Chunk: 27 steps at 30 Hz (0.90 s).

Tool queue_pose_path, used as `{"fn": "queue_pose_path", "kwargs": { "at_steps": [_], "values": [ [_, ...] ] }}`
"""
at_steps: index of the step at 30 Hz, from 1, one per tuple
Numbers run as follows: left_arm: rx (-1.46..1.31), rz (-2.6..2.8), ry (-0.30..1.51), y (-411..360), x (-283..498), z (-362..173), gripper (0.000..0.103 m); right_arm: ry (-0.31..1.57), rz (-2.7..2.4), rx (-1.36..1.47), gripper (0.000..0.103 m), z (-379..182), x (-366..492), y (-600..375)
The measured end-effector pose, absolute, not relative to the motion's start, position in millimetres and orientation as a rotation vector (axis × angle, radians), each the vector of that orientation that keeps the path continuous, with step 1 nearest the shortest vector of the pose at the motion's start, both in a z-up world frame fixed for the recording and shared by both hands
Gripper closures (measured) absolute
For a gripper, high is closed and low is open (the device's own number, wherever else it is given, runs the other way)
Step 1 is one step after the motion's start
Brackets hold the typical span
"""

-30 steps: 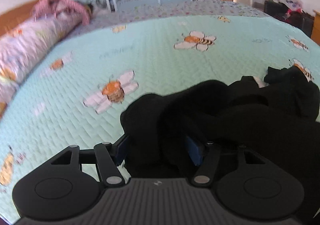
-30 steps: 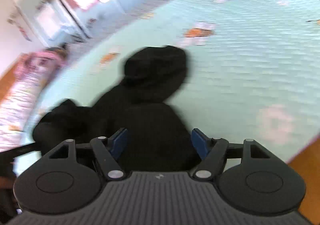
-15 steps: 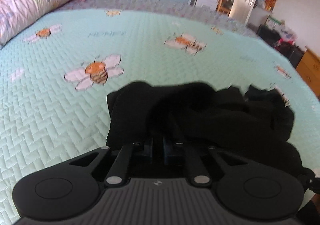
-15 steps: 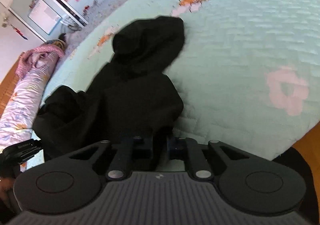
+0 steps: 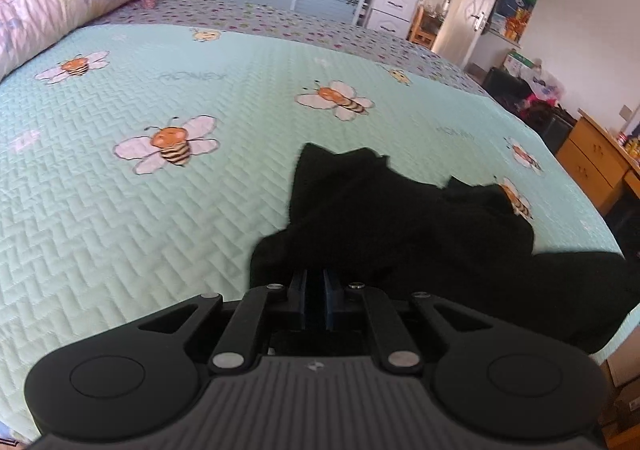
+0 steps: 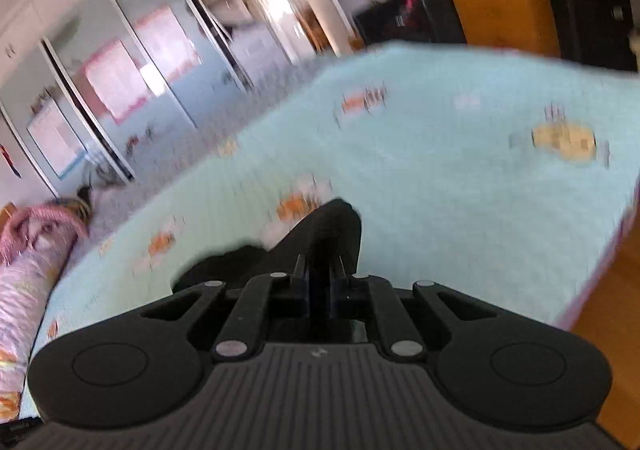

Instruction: Fold clothes

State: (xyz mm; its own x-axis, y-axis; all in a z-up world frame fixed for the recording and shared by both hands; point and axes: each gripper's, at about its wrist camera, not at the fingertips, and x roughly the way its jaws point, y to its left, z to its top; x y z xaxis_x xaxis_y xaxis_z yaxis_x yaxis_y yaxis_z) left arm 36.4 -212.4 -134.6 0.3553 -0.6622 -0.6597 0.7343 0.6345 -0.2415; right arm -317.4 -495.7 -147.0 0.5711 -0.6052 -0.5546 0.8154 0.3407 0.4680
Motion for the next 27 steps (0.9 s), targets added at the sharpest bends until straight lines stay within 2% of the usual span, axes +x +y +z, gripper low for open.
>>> {"fn": "queue_pose_path", "kwargs": {
  "at_steps": [3, 5, 13, 19, 21, 25, 27],
  "values": [
    [0.147, -0.933, 0.776, -221, 24, -130, 0.081, 0.371, -0.930, 0.834, 0.093, -174, -310, -486],
    [0.182, -0.947, 0.744, -226, 16, -125, 0.061, 0.390, -0.919, 0.860, 0.092, -186, -305, -482],
    [0.478, -0.761, 0.583, -264, 18, -126, 0.034, 0.383, -0.910, 0.880, 0.091, -186, -313, -479],
    [0.696, -0.653, 0.414, -288, 8, -137, 0.028, 0.388, -0.922, 0.924, 0.088, -196, -320, -484],
    [0.717, -0.647, 0.411, -289, 7, -143, 0.025, 0.389, -0.917, 0.929, 0.088, -197, -320, -483],
    [0.722, -0.661, 0.450, -288, 17, -154, 0.025, 0.396, -0.902, 0.938, 0.087, -201, -318, -483],
    [0.708, -0.673, 0.465, -288, 22, -158, 0.025, 0.400, -0.895, 0.960, 0.080, -205, -318, -484]
  ]
}}
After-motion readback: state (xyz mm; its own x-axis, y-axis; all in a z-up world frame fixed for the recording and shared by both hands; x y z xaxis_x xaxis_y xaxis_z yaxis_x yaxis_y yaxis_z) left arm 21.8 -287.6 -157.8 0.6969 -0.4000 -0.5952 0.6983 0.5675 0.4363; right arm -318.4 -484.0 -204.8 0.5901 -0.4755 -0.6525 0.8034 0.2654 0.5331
